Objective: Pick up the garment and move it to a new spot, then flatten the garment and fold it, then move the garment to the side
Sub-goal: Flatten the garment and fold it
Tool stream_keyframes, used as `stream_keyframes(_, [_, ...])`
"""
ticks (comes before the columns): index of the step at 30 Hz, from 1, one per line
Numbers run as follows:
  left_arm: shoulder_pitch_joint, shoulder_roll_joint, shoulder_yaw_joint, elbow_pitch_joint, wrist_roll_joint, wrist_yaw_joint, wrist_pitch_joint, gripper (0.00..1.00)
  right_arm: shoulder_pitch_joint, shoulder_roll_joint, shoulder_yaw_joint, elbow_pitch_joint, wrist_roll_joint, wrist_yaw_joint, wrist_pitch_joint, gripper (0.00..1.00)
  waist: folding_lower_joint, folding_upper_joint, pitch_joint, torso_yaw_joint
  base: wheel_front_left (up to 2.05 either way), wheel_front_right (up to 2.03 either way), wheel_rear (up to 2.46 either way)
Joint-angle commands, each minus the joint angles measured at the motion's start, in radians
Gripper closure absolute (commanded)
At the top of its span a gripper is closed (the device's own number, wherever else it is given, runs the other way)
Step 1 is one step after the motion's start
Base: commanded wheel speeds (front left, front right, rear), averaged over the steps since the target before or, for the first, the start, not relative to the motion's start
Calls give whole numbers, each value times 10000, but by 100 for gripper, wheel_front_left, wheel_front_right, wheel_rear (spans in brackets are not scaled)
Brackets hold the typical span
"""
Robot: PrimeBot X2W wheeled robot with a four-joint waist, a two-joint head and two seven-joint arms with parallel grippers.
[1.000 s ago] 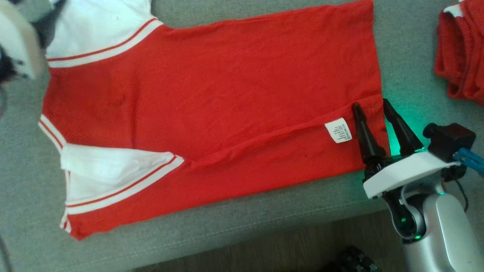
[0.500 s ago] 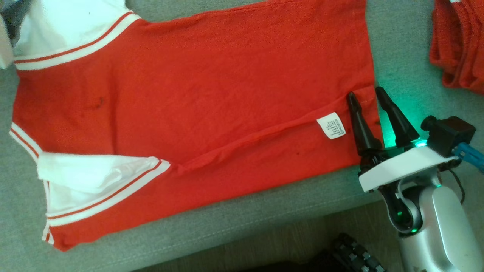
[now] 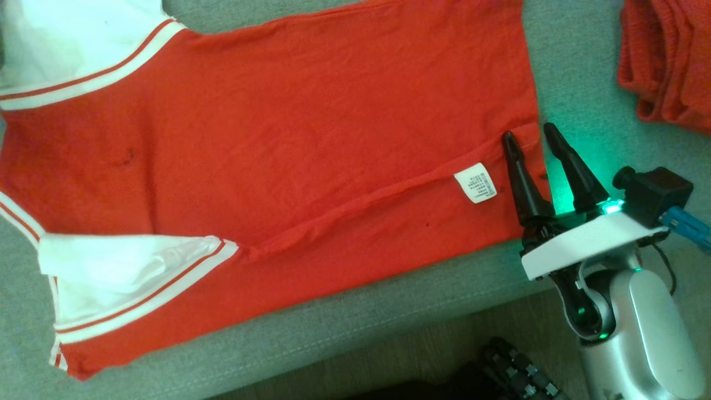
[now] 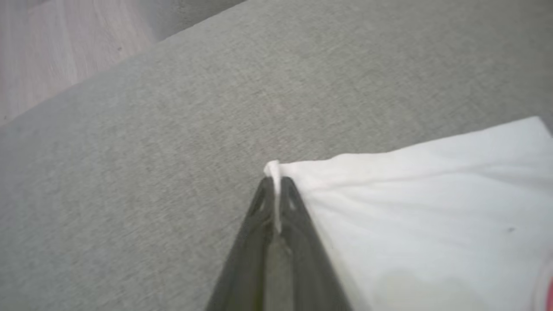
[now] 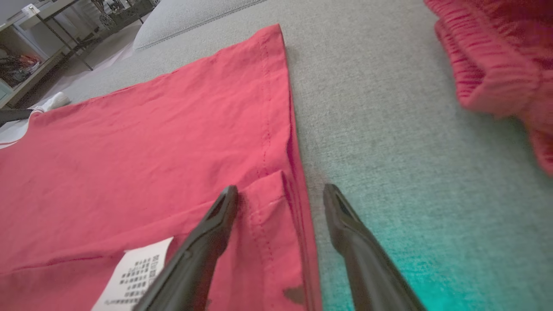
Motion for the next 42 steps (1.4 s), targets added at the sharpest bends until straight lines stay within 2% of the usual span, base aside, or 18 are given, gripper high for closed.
stream_keyframes(1, [-193, 561, 73, -167, -73, 16, 57, 100, 45, -79, 145, -132, 54, -4, -35, 0, -1, 0, -38, -7, 0, 0, 0])
stream_keyframes(7, [-254, 633, -434, -570, -468, 16, -730, 100, -497, -79, 92, -312, -236, -4, 215, 0, -1, 0, -449, 93, 0, 0, 0])
stream_keyframes(13, [-352, 464, -786, -738, -849, 16, -1615, 100, -2171, -79, 169, 67, -599, -4, 1496, 0, -1, 0, -982, 402, 0, 0, 0])
stream_keyframes(19, [-579, 167, -1036, -684, -1067, 16, -2283, 100, -4085, -79, -203, 1666, -1223, -4, 2745, 0, -1, 0, -1319, 799, 0, 0, 0])
stream_keyframes(23, [-694, 12, -1165, -674, -1084, 16, -2555, 100, -4785, -79, -529, 2605, -1650, -4, 3086, 0, -1, 0, -1415, 979, 0, 0, 0])
stream_keyframes(30, [-827, -133, -1430, -747, -1174, 16, -2724, 100, -5765, -79, -987, 4482, -1880, -4, 3314, 0, -1, 0, -1566, 1203, 0, 0, 0])
stream_keyframes(36, [-994, -149, -1572, -858, -1160, 16, -2673, 100, -6475, -79, -1235, 5953, -1713, -4, 3062, 0, -1, 0, -1500, 1355, 0, 0, 0])
stream_keyframes(37, [-1012, -158, -1584, -870, -1155, 15, -2670, 100, -6570, -79, -1249, 6145, -1691, -4, 2989, 5, -1, 0, -1489, 1374, 0, 0, 0])
stream_keyframes(38, [-1020, -166, -1595, -880, -1150, 15, -2658, 100, -6661, -79, -1259, 6330, -1706, -4, 2916, 23, -1, 0, -1482, 1390, 0, 0, 0])
stream_keyframes(39, [-1024, -173, -1604, -886, -1150, 15, -2646, 100, -6749, -79, -1271, 6507, -1723, -4, 2850, 49, -1, 0, -1479, 1403, 0, 0, 0])
stream_keyframes(40, [-1029, -181, -1612, -890, -1149, 15, -2638, 100, -6834, -79, -1281, 6673, -1731, -4, 2786, 64, -1, 0, -1477, 1418, 0, 0, 0])
stream_keyframes(42, [-1032, -196, -1624, -893, -1148, 15, -2632, 100, -7004, -79, -1258, 6968, -1728, -4, 2638, 100, -1, 0, -1477, 1441, 0, 0, 0])
